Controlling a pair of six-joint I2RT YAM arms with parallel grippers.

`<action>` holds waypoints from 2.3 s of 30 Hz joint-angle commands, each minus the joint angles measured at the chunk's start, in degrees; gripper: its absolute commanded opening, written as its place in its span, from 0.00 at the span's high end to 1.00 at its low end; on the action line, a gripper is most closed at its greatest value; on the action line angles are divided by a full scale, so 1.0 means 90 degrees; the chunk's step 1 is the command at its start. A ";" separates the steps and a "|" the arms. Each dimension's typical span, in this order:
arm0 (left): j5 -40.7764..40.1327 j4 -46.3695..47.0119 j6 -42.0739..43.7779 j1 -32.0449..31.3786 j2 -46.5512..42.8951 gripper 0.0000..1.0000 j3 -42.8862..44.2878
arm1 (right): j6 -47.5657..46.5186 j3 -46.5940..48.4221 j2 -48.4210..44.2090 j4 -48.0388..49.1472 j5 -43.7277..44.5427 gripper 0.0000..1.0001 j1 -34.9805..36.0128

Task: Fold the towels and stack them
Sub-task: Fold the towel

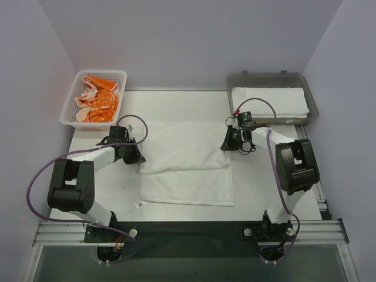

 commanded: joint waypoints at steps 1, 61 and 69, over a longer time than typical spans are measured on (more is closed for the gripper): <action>-0.0138 0.0013 -0.0183 -0.0017 0.0120 1.00 0.0181 | 0.0042 0.0307 0.0386 -0.0499 -0.0006 1.00 -0.0052; -0.0618 -0.1032 0.0247 0.0363 0.1632 1.00 0.2074 | -0.0193 0.1643 0.1432 -0.1270 0.0375 1.00 -0.0277; -0.0588 -0.1295 0.0403 0.0432 0.1175 1.00 0.2564 | -0.0085 0.1996 0.0906 -0.1290 0.0268 1.00 -0.0267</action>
